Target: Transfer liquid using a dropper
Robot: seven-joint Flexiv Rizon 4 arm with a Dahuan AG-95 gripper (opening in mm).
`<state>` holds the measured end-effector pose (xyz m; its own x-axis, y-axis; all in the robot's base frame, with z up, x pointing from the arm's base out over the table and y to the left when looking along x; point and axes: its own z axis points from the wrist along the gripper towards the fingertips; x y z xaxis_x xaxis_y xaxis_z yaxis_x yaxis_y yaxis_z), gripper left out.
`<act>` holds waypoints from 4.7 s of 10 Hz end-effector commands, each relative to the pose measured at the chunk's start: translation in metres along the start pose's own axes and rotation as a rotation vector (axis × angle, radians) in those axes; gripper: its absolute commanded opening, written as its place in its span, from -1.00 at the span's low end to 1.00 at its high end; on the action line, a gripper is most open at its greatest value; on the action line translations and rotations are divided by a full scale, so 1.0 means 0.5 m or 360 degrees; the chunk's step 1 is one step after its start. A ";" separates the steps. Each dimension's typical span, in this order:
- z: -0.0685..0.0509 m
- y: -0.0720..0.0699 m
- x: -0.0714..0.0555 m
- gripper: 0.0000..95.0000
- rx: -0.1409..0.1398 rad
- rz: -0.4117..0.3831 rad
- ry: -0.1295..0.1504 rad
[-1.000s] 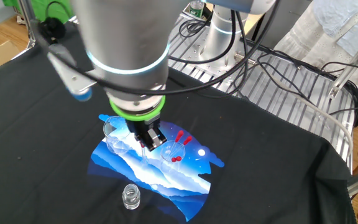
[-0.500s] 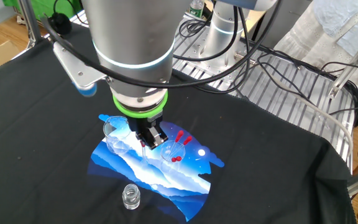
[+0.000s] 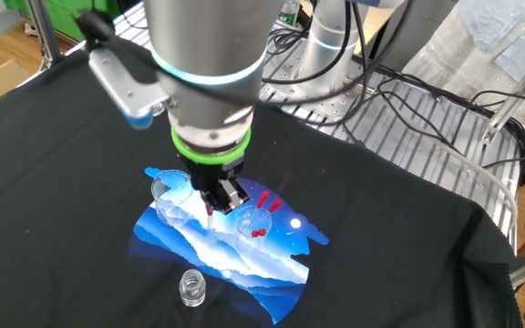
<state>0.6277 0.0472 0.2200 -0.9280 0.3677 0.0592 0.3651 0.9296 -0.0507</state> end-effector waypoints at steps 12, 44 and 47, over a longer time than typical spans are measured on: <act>-0.012 0.054 -0.083 -1.00 0.0056 0.0101 0.0013; 0.116 0.082 -0.130 -1.00 0.0023 0.0125 0.0011; 0.130 0.083 -0.136 -1.00 0.0014 0.0125 0.0009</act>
<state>0.7010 0.0596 0.1480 -0.8959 0.4403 0.0595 0.4369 0.8974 -0.0615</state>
